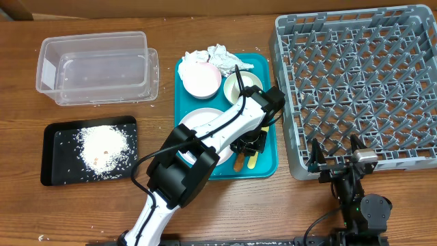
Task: Sort waste into correct bins and load items into the dishwasher
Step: 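Lift the stick and carry it left over the black tray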
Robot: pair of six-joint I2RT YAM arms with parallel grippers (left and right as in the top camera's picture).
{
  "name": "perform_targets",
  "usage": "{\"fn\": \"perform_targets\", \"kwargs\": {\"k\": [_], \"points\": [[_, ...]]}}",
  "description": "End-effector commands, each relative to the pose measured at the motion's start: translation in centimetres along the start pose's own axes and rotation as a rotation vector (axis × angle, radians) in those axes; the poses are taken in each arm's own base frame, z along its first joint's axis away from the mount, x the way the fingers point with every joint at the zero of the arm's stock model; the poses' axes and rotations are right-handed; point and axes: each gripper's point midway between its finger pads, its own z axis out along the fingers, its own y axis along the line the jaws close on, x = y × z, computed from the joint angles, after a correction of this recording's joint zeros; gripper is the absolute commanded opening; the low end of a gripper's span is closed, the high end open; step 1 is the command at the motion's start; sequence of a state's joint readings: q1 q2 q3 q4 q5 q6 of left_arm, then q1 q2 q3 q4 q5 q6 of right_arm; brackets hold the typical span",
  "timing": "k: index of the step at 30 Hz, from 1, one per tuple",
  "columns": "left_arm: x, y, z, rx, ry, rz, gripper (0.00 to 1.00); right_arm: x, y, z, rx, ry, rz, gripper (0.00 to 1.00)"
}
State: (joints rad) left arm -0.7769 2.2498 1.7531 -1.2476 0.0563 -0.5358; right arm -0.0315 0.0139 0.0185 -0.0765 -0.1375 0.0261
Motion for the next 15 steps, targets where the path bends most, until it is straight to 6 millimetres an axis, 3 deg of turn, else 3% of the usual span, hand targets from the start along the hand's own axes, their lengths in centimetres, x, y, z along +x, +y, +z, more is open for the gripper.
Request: {"fn": "perform_targets", "kwargs": {"k": [1, 7, 12, 15], "points": [[0.3, 0.1, 0.4, 0.007, 0.021, -0.015, 0.09, 0.2, -0.2, 0.0, 0.009, -0.005, -0.001, 1.00], [0.3, -0.1, -1.3, 0.012, 0.020, -0.016, 0.04, 0.2, -0.2, 0.0, 0.009, -0.005, -0.001, 1.00], [0.1, -0.5, -5.1, 0.028, -0.004, -0.013, 0.04, 0.2, -0.2, 0.0, 0.009, -0.004, -0.001, 1.00], [-0.5, -0.7, -8.5, 0.046, -0.050, 0.026, 0.04, 0.2, -0.2, 0.0, 0.009, -0.005, -0.001, 1.00]]}}
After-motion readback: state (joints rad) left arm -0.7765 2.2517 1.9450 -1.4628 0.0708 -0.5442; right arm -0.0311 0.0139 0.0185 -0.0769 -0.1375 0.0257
